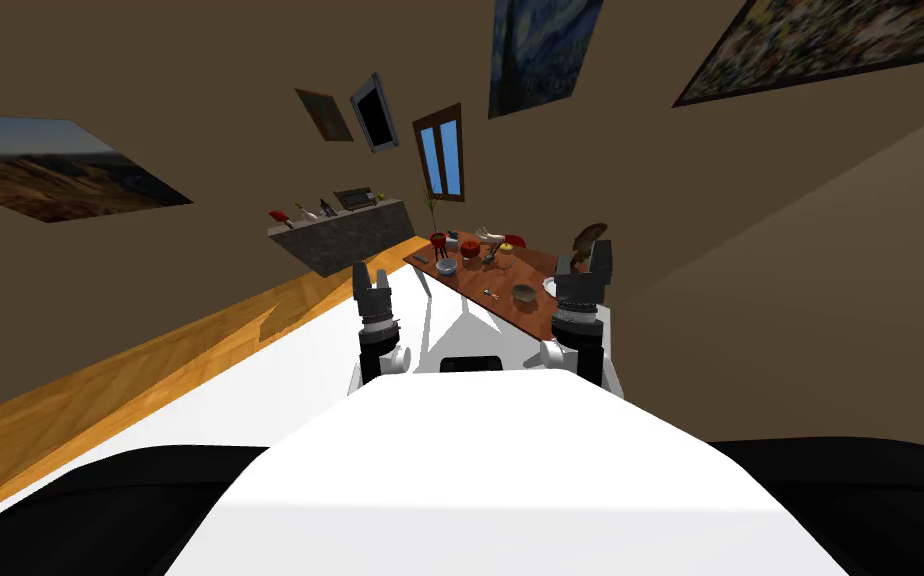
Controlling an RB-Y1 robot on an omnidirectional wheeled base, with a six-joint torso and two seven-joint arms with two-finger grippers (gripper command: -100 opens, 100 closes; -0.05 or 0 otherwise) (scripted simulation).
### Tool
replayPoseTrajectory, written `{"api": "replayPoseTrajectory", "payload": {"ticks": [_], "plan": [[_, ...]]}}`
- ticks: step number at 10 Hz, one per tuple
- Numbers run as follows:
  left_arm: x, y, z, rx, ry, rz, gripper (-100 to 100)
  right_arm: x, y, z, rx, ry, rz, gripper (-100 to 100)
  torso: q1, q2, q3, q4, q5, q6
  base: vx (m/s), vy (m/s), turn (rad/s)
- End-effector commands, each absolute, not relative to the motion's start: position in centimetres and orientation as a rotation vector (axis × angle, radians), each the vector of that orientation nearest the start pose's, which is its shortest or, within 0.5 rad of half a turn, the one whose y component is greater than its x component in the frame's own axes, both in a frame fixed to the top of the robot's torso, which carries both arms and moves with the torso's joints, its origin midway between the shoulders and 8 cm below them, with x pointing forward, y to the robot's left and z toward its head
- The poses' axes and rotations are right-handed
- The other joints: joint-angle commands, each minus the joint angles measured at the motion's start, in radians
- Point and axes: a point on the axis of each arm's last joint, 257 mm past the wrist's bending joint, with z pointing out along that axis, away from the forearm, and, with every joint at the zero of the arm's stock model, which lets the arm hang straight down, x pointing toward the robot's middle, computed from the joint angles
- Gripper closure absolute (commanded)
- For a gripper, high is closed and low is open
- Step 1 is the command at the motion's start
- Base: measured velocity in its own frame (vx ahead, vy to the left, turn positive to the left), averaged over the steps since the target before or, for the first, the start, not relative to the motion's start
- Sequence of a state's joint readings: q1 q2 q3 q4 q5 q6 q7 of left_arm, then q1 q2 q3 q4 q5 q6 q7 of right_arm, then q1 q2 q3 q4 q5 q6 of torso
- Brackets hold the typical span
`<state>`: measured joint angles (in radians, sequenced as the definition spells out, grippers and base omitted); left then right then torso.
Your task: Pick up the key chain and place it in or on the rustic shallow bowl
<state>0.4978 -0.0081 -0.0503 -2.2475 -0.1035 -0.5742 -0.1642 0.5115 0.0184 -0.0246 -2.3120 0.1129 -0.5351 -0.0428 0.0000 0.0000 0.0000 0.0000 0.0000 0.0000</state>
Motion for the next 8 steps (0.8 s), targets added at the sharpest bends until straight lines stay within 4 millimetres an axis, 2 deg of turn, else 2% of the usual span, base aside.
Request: {"api": "replayPoseTrajectory", "payload": {"ticks": [1, 4, 8], "plan": [[34.2, 24.8, 2.4, -0.503, 0.672, -1.149, 0, 33.3, -26.9, 3.4, 0.544, 0.665, 1.247, -100, 0.000, 0.000, 0.000, 0.000, 0.000, 0.000, 0.006, 0.010, 0.088], [34.2, 24.8, 2.4, -0.503, 0.672, -1.149, 0, 33.7, -26.5, 1.2, 0.513, 0.783, 1.210, -100, 0.001, -0.001, -0.001, 0.000, 0.000, 0.000, 0.017, 0.027, 0.170], [34.2, 24.8, 2.4, -0.503, 0.672, -1.149, 0, 33.8, -27.0, -3.7, 0.507, 0.964, 1.120, -100, 0.003, -0.001, -0.001, 0.000, 0.001, 0.000, 0.022, 0.055, 0.275]]}}
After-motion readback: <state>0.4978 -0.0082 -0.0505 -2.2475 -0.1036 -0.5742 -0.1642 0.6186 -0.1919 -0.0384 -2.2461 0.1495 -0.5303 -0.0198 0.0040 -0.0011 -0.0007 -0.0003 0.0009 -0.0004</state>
